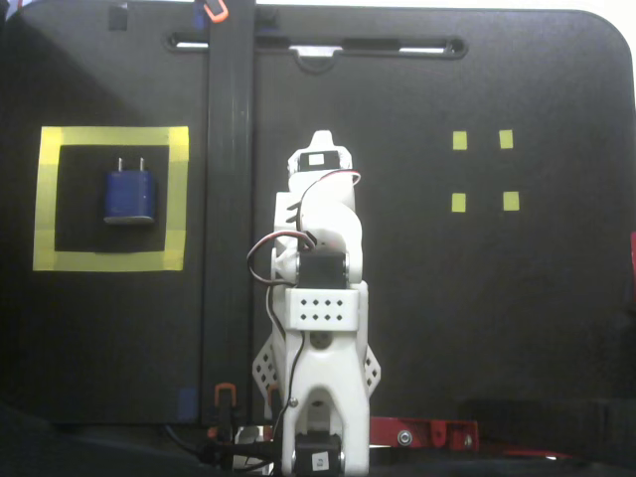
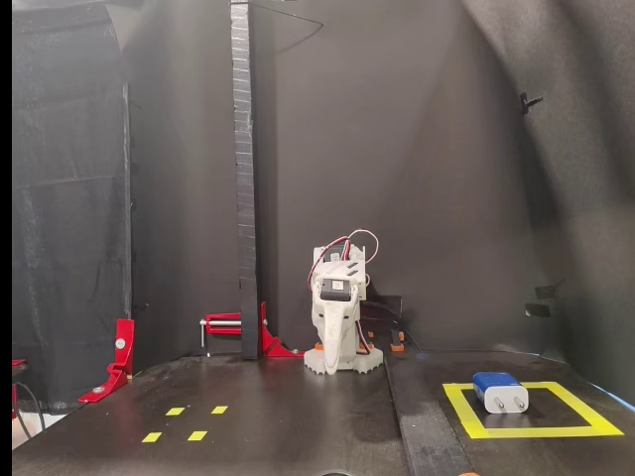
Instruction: Grasp the block and place it in the designated area.
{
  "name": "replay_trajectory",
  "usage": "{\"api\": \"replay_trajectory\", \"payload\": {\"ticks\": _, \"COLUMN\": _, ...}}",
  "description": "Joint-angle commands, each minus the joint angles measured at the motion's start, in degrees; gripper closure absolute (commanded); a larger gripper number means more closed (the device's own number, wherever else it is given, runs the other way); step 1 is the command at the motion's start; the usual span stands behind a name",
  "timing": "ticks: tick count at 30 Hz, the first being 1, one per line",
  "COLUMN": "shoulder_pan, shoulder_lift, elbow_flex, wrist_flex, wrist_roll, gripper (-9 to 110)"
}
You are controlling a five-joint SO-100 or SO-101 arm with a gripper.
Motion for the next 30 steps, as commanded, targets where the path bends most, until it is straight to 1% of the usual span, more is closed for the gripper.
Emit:
{"api": "replay_trajectory", "payload": {"ticks": 1, "shoulder_pan": 0.2, "shoulder_lift": 0.4, "elbow_flex": 0.4, "wrist_flex": 0.1, "wrist_roll": -0.1, "gripper": 101}}
{"api": "replay_trajectory", "payload": {"ticks": 8, "shoulder_pan": 1.1, "shoulder_lift": 0.4, "elbow_flex": 0.4, "wrist_flex": 0.1, "wrist_roll": 1.1, "gripper": 101}}
{"api": "replay_trajectory", "payload": {"ticks": 15, "shoulder_pan": 3.1, "shoulder_lift": 0.4, "elbow_flex": 0.4, "wrist_flex": 0.1, "wrist_roll": 5.1, "gripper": 101}}
{"api": "replay_trajectory", "payload": {"ticks": 30, "shoulder_pan": 3.1, "shoulder_lift": 0.4, "elbow_flex": 0.4, "wrist_flex": 0.1, "wrist_roll": 5.2, "gripper": 101}}
